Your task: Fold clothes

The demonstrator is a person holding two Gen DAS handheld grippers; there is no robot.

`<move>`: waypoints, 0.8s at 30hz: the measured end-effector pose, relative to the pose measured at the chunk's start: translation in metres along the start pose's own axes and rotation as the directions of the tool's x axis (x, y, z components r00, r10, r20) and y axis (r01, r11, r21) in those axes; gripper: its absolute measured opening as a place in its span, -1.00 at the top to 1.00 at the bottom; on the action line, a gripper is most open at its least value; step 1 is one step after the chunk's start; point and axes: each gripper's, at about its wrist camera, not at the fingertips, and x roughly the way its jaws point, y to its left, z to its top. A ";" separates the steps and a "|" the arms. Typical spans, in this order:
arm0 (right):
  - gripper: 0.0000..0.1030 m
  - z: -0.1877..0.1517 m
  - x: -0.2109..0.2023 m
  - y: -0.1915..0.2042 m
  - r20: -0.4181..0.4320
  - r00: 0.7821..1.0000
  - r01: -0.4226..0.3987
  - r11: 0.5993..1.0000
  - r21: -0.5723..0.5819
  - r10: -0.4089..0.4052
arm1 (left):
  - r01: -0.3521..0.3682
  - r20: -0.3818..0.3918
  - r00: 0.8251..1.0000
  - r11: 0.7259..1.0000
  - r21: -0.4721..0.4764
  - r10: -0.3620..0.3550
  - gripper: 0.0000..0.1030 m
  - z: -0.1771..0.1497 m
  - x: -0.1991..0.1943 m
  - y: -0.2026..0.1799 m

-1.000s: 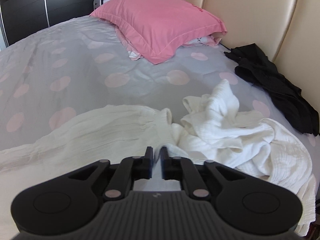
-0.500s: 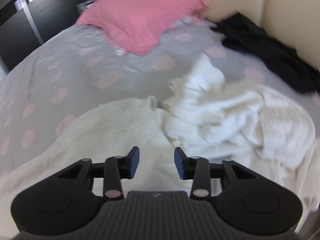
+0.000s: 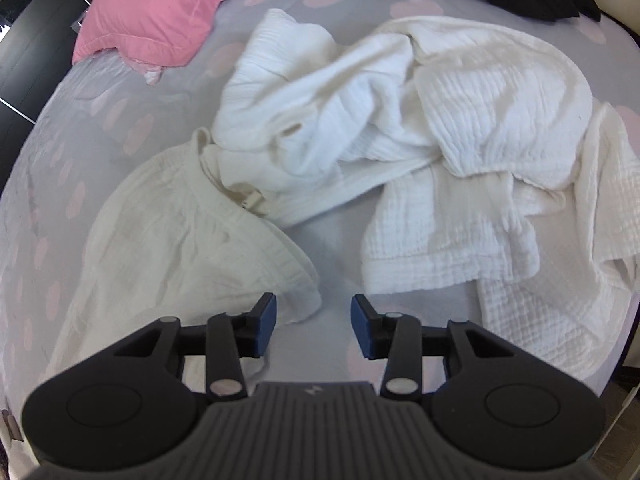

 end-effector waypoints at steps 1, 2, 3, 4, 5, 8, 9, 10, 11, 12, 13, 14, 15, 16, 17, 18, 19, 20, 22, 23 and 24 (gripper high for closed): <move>0.14 -0.001 0.004 0.000 -0.016 1.000 0.012 1.000 -0.008 -0.012 | 0.003 -0.005 1.000 1.000 0.021 -0.003 0.28 -0.002 0.001 -0.005; 0.14 -0.003 0.009 0.001 -0.033 0.999 0.023 1.000 -0.015 -0.023 | 0.004 -0.010 1.000 0.999 0.039 -0.004 0.28 -0.003 0.002 -0.009; 0.14 -0.004 0.013 0.002 -0.050 0.998 0.034 0.999 -0.023 -0.035 | 0.005 -0.015 1.000 0.998 0.056 -0.004 0.28 -0.005 0.004 -0.013; 0.14 -0.006 0.018 0.002 -0.067 0.997 0.044 0.999 -0.031 -0.046 | 0.005 -0.020 1.000 0.997 0.072 -0.004 0.28 -0.006 0.005 -0.016; 0.14 -0.006 0.022 0.005 -0.083 0.996 0.032 0.999 -0.040 -0.035 | 0.009 -0.024 1.000 0.996 0.083 -0.007 0.28 -0.007 0.007 -0.019; 0.13 -0.007 0.033 0.016 -0.109 0.994 -0.010 0.998 -0.067 0.003 | 0.017 -0.043 0.999 0.994 0.110 -0.013 0.28 -0.008 0.012 -0.025; 0.13 -0.007 0.036 0.022 -0.100 0.995 -0.012 0.997 -0.076 0.004 | 0.016 -0.053 0.999 0.993 0.120 -0.009 0.27 -0.009 0.014 -0.026; 0.13 -0.007 0.038 0.027 -0.091 0.996 -0.013 0.996 -0.086 0.006 | 0.012 -0.062 0.998 0.992 0.127 -0.004 0.27 -0.010 0.017 -0.027; 0.13 -0.006 0.041 0.033 -0.082 0.997 -0.015 0.995 -0.096 0.007 | 0.008 -0.072 0.997 0.991 0.133 0.001 0.26 -0.010 0.020 -0.028; 0.13 -0.004 0.043 0.037 -0.069 0.997 -0.032 0.995 -0.096 0.026 | 0.004 -0.082 0.997 0.990 0.138 0.007 0.26 -0.011 0.023 -0.029; 0.13 -0.001 0.044 0.041 -0.060 0.997 -0.053 0.994 -0.092 0.047 | 0.002 -0.088 0.996 0.991 0.137 0.010 0.26 -0.010 0.024 -0.029; 0.13 0.003 0.046 0.044 -0.055 0.996 -0.075 0.994 -0.080 0.071 | 0.001 -0.091 0.996 0.991 0.132 0.011 0.26 -0.010 0.025 -0.028; 0.13 0.006 0.047 0.045 -0.051 0.995 -0.094 0.994 -0.059 0.091 | 0.001 -0.093 0.996 0.992 0.127 0.010 0.26 -0.010 0.026 -0.027; 0.12 0.008 0.047 0.047 -0.047 0.993 -0.112 0.993 -0.037 0.110 | 0.002 -0.094 0.996 0.992 0.122 0.010 0.26 -0.009 0.026 -0.027; 0.12 0.011 0.047 0.047 -0.044 0.991 -0.127 0.992 -0.016 0.126 | 0.003 -0.093 0.996 0.993 0.120 0.009 0.26 -0.008 0.027 -0.027; 0.12 0.013 0.047 0.048 -0.038 0.989 -0.140 0.990 0.002 0.140 | 0.004 -0.091 0.996 0.993 0.119 0.007 0.26 -0.008 0.027 -0.027; 0.12 0.016 0.045 0.050 -0.022 0.989 -0.145 0.989 0.010 0.145 | 0.005 -0.090 0.996 0.993 0.119 0.006 0.26 -0.008 0.027 -0.027; 0.12 0.019 0.044 0.051 -0.004 0.989 -0.149 0.989 0.017 0.149 | 0.006 -0.090 0.996 0.993 0.120 0.005 0.26 -0.008 0.028 -0.027; 0.12 0.023 0.041 0.055 0.024 0.989 -0.143 0.989 0.023 0.143 | 0.007 -0.093 0.996 0.992 0.124 0.004 0.26 -0.007 0.031 -0.027; 0.12 0.024 0.041 0.057 0.032 0.991 -0.131 0.991 0.020 0.130 | 0.008 -0.095 0.995 0.992 0.126 0.004 0.26 -0.007 0.033 -0.027; 0.13 0.022 0.043 0.060 0.036 0.992 -0.120 0.993 0.017 0.119 | 0.008 -0.097 0.995 0.992 0.127 0.005 0.26 -0.007 0.034 -0.027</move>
